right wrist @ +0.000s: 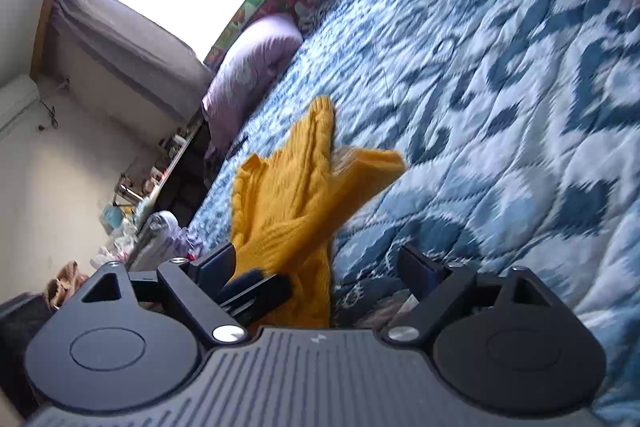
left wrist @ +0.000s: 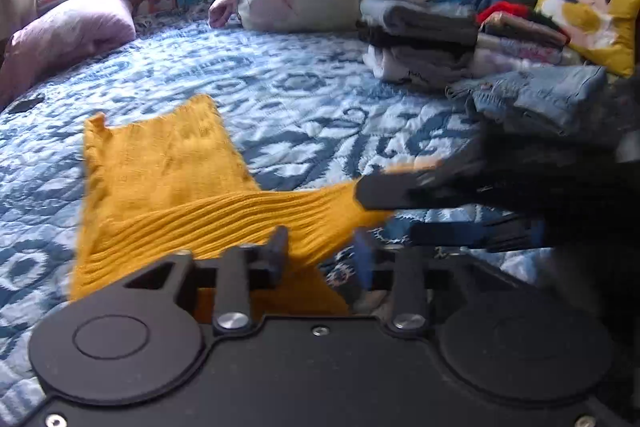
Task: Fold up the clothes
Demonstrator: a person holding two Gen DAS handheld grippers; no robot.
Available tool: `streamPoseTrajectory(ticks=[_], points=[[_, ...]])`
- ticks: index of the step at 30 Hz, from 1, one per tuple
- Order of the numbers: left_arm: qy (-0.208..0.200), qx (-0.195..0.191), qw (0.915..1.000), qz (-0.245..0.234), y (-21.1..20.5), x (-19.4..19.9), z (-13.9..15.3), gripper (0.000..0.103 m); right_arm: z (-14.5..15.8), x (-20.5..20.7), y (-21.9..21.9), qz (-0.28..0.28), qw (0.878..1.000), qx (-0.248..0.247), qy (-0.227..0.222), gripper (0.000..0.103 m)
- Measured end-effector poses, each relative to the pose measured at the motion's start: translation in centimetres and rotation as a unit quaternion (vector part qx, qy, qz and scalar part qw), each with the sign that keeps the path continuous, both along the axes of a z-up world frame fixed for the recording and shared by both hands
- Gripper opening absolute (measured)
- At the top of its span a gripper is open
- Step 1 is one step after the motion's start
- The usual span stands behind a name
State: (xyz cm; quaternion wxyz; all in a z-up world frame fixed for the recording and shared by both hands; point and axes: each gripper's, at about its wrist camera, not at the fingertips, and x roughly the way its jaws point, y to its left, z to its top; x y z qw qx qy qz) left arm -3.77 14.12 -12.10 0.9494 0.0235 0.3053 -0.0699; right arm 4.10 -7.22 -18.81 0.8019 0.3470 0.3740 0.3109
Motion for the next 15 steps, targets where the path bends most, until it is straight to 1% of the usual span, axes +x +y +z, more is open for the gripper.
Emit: streamPoseTrajectory(ticks=[1,2,3,5,6,7,9,10,12,13,15], points=[[-0.005,-0.002,1.0000,0.005,0.8,-0.9,0.5,0.036,-0.3,0.2,0.5,0.006,1.000,0.002,0.005,0.074],[-0.011,-0.007,0.9998,0.013,1.7,-1.8,1.0,0.036,-0.7,0.4,0.9,0.011,1.000,0.003,0.011,0.058],[-0.019,-0.013,0.9994,0.025,2.8,-2.8,1.5,0.036,-1.0,0.5,1.4,0.014,1.000,0.002,0.018,0.056],[-0.031,-0.032,0.9972,0.061,5.4,-4.5,2.4,0.036,-1.8,0.8,2.2,0.016,0.999,-0.005,0.032,0.056],[-0.035,-0.040,0.9953,0.080,6.7,-5.2,2.7,0.036,-2.1,1.0,2.5,0.014,0.999,-0.003,0.041,0.056],[-0.037,-0.049,0.9929,0.102,8.2,-5.8,2.8,0.036,-2.5,1.1,2.5,0.012,0.998,0.009,0.053,0.056],[-0.029,-0.071,0.9857,0.150,11.0,-6.2,2.6,0.035,-3.0,1.4,2.4,0.008,0.996,0.044,0.074,0.059],[-0.027,-0.081,0.9811,0.173,12.1,-6.3,2.3,0.032,-3.2,1.5,2.5,0.007,0.995,0.055,0.080,0.064],[-0.026,-0.099,0.9718,0.213,14.1,-6.2,1.8,0.027,-3.5,1.7,2.7,0.005,0.994,0.068,0.086,0.066],[-0.025,-0.111,0.9676,0.225,14.9,-6.1,1.6,0.025,-3.6,1.7,2.9,0.004,0.994,0.071,0.086,0.066],[-0.025,-0.140,0.9636,0.226,16.0,-5.3,0.9,0.023,-3.9,1.7,3.2,-0.001,0.994,0.074,0.083,0.061]])
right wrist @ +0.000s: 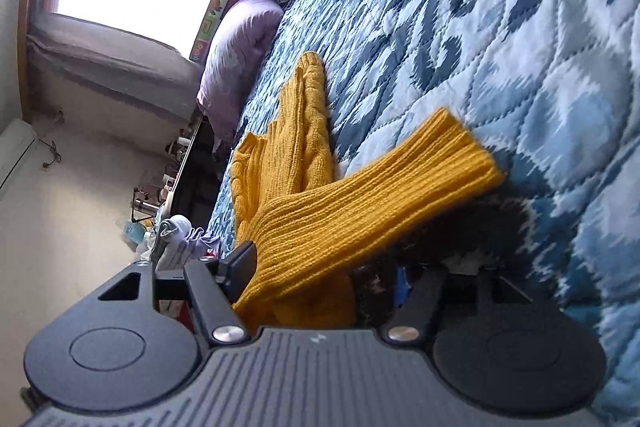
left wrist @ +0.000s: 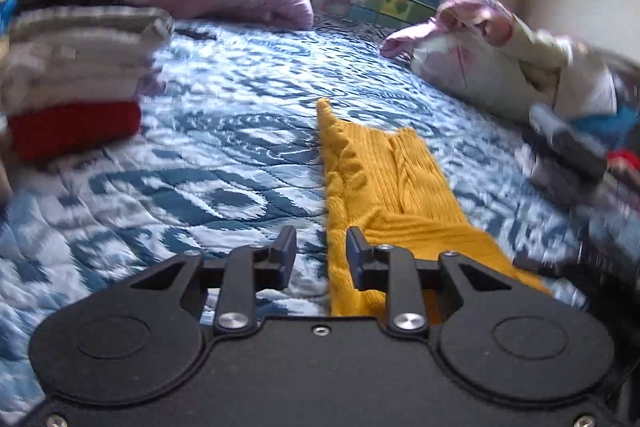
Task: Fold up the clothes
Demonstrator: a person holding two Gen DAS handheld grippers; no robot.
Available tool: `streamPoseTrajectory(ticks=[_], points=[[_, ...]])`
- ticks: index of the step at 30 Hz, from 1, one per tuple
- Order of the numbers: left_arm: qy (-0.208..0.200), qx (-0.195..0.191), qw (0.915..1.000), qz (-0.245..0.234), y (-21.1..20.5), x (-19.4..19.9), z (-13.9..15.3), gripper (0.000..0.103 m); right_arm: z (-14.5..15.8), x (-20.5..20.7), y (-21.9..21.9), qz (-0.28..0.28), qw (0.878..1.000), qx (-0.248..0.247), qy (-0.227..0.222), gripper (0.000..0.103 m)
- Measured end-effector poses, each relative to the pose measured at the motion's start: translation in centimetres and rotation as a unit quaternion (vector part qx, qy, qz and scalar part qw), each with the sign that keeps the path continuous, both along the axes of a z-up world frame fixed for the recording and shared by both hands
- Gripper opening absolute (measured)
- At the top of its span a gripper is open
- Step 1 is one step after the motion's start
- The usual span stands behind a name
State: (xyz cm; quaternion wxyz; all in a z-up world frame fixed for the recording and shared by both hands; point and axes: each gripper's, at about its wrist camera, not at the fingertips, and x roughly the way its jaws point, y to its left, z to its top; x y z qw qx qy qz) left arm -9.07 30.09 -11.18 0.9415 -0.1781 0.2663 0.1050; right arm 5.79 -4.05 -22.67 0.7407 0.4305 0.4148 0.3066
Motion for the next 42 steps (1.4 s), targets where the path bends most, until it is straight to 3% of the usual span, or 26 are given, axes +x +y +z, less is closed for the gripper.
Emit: streamPoseTrajectory(ticks=[4,6,7,8,10,18,23,27,29,33,37,42], points=[[0.004,0.000,0.9998,-0.019,-0.1,1.7,-1.3,0.018,-0.9,0.2,0.0,-0.040,0.999,0.027,0.016,0.049],[0.007,0.013,0.9996,-0.022,-0.6,2.0,-1.9,0.014,-1.1,0.1,0.2,-0.059,0.998,0.028,0.009,0.037],[0.005,0.016,0.9996,-0.024,-0.8,2.0,-2.1,0.013,-1.2,0.1,0.4,-0.063,0.998,0.022,0.002,0.023],[0.002,0.011,0.9996,-0.028,-0.8,1.8,-2.3,0.013,-1.3,0.1,0.5,-0.064,0.998,0.022,-0.002,0.015],[0.000,-0.002,0.9993,-0.038,-0.9,1.6,-2.8,0.013,-0.8,-0.1,0.2,-0.072,0.997,0.030,-0.012,0.011],[-0.001,0.004,0.9971,-0.076,-2.1,1.7,-2.5,0.013,4.0,-0.1,-0.3,-0.058,0.991,0.009,-0.121,0.011],[0.036,0.046,0.9936,-0.097,-4.5,2.3,-4.1,0.013,3.6,1.6,-0.6,-0.053,0.991,0.012,-0.120,0.011],[0.052,0.041,0.9920,-0.108,-5.3,2.9,-5.5,0.013,2.4,2.1,-1.2,-0.061,0.993,0.017,-0.101,0.010],[0.050,0.031,0.9919,-0.112,-4.7,2.8,-4.7,0.013,2.3,2.1,-1.2,-0.058,0.994,0.008,-0.096,0.010],[0.012,0.006,0.9971,-0.075,-1.8,2.6,-1.9,0.013,1.8,1.7,-1.4,-0.053,0.995,0.012,-0.084,0.010],[0.011,0.037,0.9975,-0.060,0.7,7.0,-0.8,0.013,2.5,1.4,-1.6,-0.047,0.994,0.019,-0.099,0.010],[0.037,0.082,0.9931,-0.075,2.1,14.7,-2.1,0.013,2.3,1.4,-2.3,-0.051,0.994,0.019,-0.092,0.010]])
